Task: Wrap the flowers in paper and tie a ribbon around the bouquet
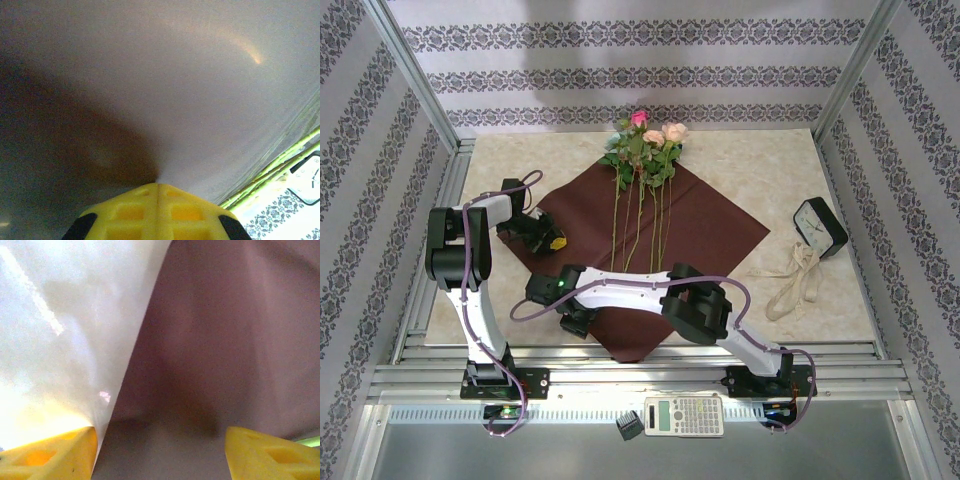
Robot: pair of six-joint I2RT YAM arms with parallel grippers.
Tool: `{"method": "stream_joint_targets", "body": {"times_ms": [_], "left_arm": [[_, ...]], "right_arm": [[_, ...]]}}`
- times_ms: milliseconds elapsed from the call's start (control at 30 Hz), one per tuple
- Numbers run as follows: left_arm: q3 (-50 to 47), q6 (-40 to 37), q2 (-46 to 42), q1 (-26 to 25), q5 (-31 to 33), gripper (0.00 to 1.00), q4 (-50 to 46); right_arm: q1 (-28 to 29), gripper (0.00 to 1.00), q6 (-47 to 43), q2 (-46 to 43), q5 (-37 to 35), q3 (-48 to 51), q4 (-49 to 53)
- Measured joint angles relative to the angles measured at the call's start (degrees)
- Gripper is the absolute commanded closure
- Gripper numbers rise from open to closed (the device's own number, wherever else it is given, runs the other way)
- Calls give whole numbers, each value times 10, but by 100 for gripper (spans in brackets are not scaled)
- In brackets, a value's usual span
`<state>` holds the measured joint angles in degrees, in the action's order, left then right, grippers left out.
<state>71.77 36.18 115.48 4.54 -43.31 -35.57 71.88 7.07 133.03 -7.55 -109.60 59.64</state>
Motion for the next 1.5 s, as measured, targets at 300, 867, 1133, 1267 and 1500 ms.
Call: {"method": "stream_joint_targets", "body": {"times_ms": [300,867,1133,1267,1500], "left_arm": [[1,0,0,0,0,100,0],[-12,33,-86,0,48,72,-27],[-148,122,-243,0,64,66,-64],[-215,172,-280,0,63,64,-87],[-249,239,-319,-13,61,52,-123]], "right_arm": [[0,68,2,-2,10,10,-5],[-109,93,-16,-30,265,18,-18],[-160,91,-32,-30,395,20,-20],[-178,91,-41,-30,429,20,-19],[-193,91,-46,-30,458,20,-15]]}}
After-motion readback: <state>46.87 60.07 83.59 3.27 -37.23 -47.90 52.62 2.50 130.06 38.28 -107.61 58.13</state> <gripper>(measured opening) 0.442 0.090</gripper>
